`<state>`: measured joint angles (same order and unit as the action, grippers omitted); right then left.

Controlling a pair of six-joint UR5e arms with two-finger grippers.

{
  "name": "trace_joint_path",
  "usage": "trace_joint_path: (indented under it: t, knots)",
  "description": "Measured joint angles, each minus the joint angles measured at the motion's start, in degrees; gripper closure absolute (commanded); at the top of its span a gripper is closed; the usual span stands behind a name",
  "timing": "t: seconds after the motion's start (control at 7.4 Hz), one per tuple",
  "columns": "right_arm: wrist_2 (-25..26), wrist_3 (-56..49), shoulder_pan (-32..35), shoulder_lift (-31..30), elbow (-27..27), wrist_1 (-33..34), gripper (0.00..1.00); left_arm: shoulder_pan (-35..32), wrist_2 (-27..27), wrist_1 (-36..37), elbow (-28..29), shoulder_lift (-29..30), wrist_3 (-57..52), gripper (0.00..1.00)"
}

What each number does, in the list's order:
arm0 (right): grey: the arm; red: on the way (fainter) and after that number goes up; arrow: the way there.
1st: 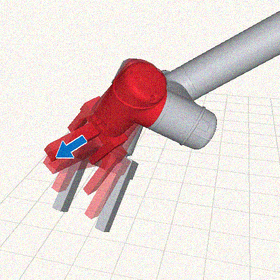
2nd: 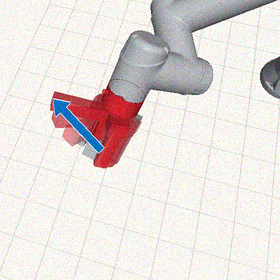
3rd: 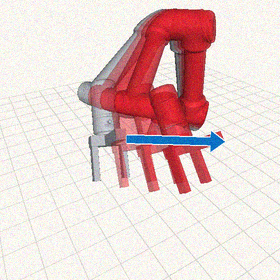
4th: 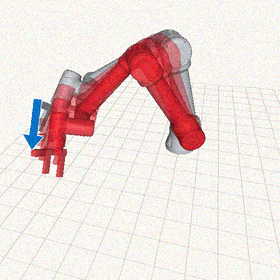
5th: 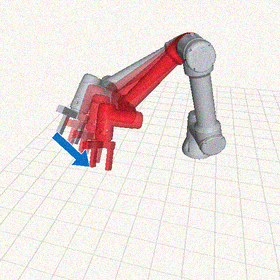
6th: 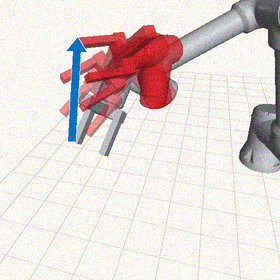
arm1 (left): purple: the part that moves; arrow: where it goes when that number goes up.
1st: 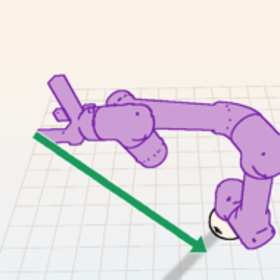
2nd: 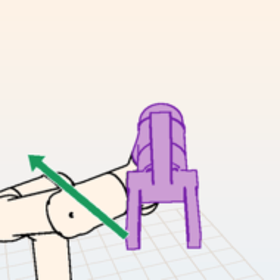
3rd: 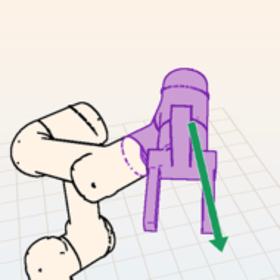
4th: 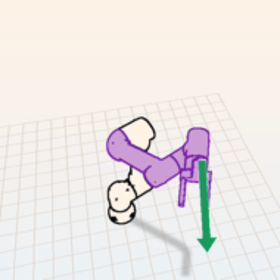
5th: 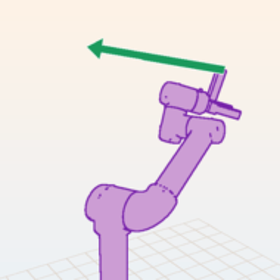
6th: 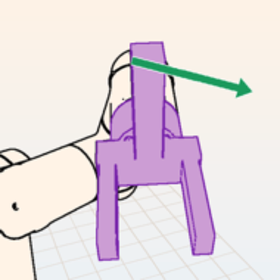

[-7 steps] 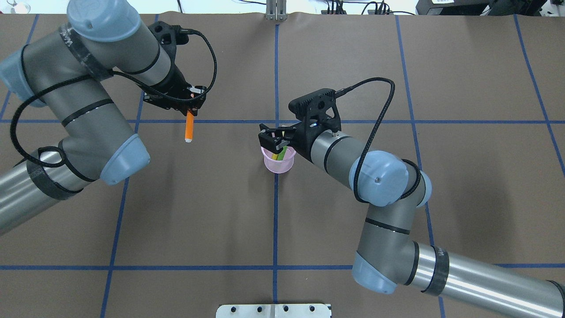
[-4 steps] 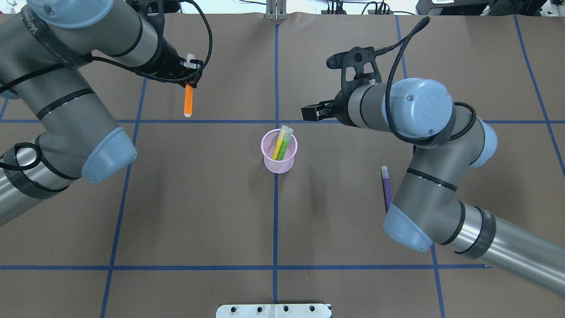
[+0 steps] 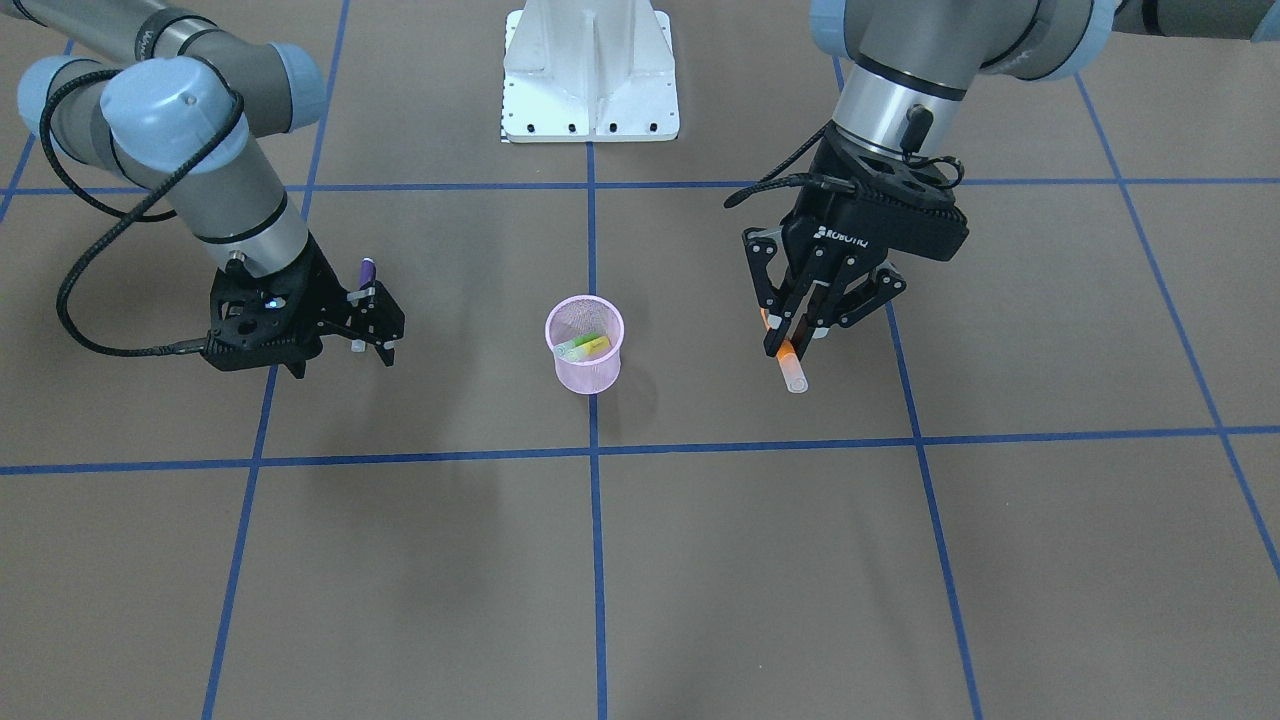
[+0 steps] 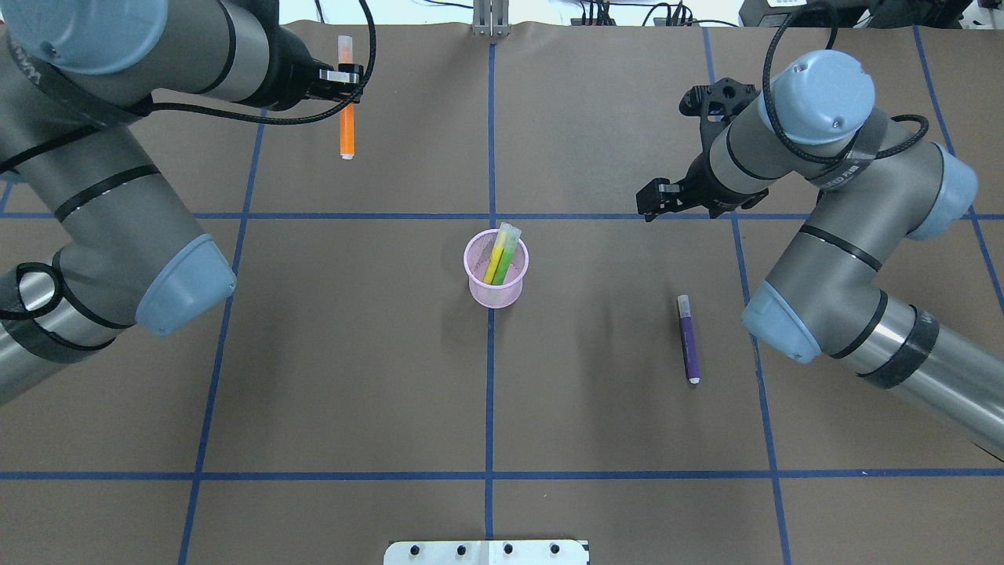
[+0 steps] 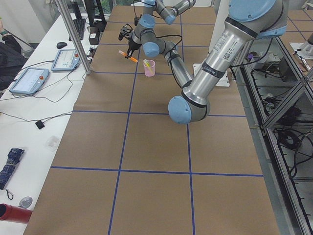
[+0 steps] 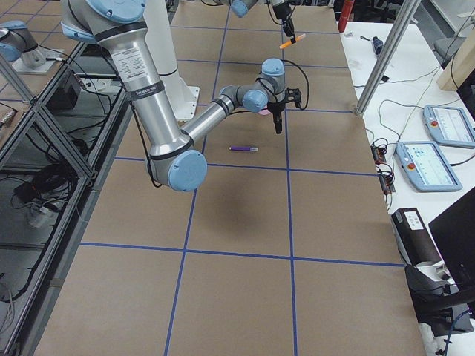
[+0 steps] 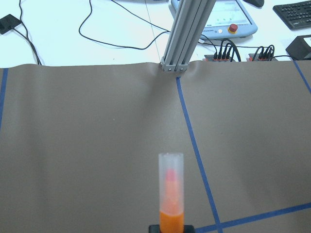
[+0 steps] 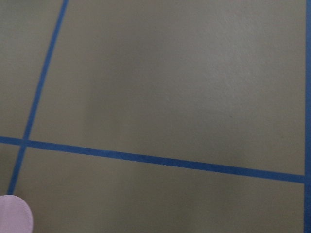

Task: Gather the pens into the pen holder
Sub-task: 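Release the highlighter and move the right gripper toward the purple marker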

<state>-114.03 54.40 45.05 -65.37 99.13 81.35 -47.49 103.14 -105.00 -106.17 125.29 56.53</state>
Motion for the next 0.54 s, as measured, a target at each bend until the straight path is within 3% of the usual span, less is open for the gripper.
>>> trace_joint_path:
  t: [0.54]
  knots:
    - [-2.22,2.62,-3.65,-0.97,-3.55,0.56,0.00,1.35,-0.39,-2.57,0.47,0.18,0.01,1.00]
